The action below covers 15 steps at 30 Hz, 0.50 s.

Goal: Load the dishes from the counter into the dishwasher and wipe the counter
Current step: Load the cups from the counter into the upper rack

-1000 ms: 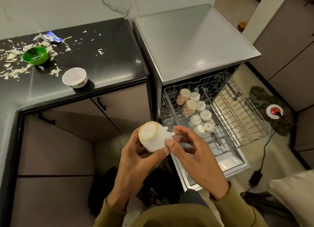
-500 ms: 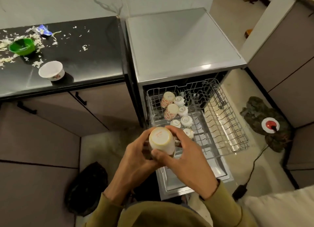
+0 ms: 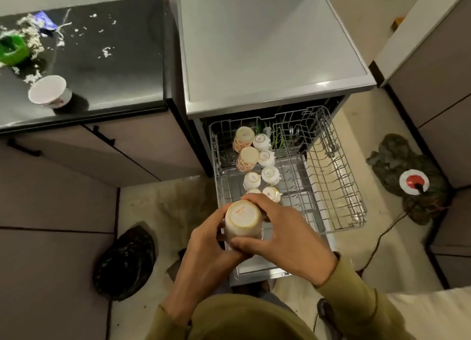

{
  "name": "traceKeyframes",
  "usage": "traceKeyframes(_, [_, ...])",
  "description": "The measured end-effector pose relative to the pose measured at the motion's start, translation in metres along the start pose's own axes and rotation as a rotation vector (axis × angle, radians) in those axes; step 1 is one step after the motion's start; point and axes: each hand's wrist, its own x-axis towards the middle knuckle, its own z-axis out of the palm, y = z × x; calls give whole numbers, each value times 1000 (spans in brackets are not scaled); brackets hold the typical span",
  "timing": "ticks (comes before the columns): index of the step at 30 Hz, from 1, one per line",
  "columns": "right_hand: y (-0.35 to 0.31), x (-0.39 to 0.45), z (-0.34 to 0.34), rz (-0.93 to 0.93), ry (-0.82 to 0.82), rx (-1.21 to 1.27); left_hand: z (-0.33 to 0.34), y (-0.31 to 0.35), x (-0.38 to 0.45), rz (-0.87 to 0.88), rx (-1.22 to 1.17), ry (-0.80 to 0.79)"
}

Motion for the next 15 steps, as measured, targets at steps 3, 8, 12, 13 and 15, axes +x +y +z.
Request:
traceKeyframes(3, [5,11,-2,60,78,25,2,-6,26,-6,-8,-58])
traceKeyframes(8, [33,41,9,217,160,34,16,-29,78,-61,-39,-172])
traceKeyframes(12, [74,61,-2,306,213,117,36,-46,115,-91,20,-246])
traceKeyframes(13, [89,72,-9,329,222,148,43,-53,125,-120,18,-239])
traceKeyframes(15, [124,101,-25,358,251,198,57,-69,143,-196,8,-201])
